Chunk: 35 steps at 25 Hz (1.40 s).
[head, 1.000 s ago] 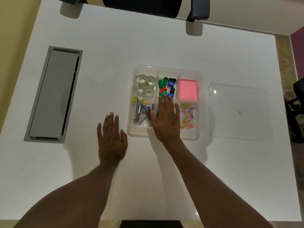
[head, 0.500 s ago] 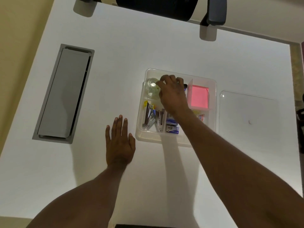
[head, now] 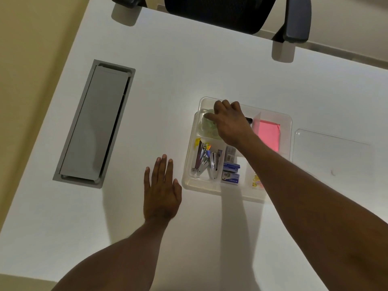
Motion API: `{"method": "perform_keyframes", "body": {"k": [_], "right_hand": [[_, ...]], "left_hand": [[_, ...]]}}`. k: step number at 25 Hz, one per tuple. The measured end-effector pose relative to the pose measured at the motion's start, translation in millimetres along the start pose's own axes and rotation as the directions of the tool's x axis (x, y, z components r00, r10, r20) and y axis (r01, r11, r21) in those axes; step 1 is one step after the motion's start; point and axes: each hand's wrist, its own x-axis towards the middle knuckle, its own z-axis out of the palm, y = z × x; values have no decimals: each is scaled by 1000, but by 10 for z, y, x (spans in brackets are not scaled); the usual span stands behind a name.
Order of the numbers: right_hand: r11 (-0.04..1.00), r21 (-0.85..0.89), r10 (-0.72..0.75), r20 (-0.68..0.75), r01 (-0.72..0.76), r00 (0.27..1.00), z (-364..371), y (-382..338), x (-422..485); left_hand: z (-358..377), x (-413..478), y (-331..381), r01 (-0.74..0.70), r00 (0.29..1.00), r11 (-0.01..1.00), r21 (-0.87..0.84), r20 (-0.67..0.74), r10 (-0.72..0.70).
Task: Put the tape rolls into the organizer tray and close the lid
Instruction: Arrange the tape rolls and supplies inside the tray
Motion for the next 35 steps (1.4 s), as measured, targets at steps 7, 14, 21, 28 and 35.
{"method": "perform_keyframes", "body": {"k": [7,14,21,28,35], "right_hand": [[998,-12,-65,8,65,998,-47,84,7],[980,-105,-162,45,166,986,-126,210,45],[929,-235,-272,91,287,958,-232,137,235],[900,-282,-320,93,333,943,-269,176,297],[948,-172,-266,31,267,964,-117,168,180]], "left_hand": [[-4,6,2,5,1000,1000,-3,11,-5],[-20,7,11,17,1000,1000,-5,23,-17],[1,10,11,19,1000,1000,9,14,-19],[22,6,-6,4,1000,1000,21,-6,-4],[36,8,-13,6,1000,999,42,-15,-6]]}}
